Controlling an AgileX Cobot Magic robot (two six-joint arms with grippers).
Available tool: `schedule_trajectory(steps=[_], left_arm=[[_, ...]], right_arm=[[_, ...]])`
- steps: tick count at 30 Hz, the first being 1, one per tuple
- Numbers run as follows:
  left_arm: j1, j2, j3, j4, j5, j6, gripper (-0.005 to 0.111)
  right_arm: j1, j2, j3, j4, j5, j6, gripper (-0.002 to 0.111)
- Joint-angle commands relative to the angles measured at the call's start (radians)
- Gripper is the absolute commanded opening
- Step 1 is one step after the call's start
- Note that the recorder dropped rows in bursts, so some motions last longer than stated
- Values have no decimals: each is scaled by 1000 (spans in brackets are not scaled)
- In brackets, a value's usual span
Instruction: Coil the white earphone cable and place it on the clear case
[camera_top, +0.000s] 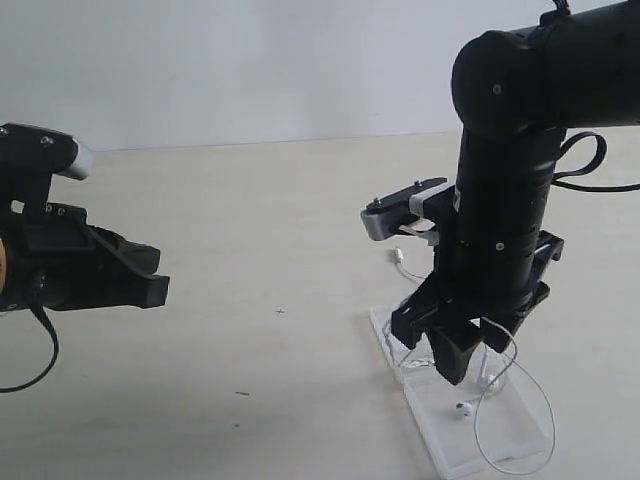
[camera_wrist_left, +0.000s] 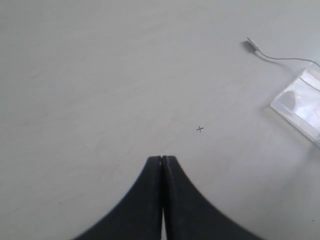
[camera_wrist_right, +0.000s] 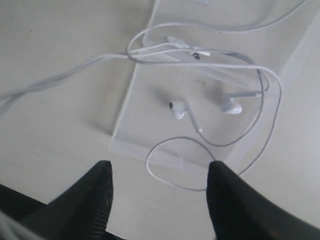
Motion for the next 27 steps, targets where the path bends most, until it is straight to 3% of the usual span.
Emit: schedule_trajectory(steps=[1,2,5,8,17,20,22,27], left_arm=[[2,-2,3,-3,-29,-2,0],[2,-2,3,-3,-29,-2,0],[2,-2,3,-1,-29,-2,0],[2,-2,3,-2,-62,-2,0],[0,23,3,4,-403,41,0],[-23,84,3,5,-518,155,0],[-44,135,3,-25,-646,321,0],[-73,231,3,-319,-882,598,0]], right_arm=[[-3,2,8,13,-1,57,54],[-3,4,8,2,-1,-23,54],[-3,5,8,-21,-1,82,54],[-3,3,10,-43,-1,29,54],[-3,3,10,-43,-1,29,54],[-3,3,10,-43,-1,29,54],[-3,3,10,-43,-1,29,54],[-3,3,10,-43,-1,29,54]])
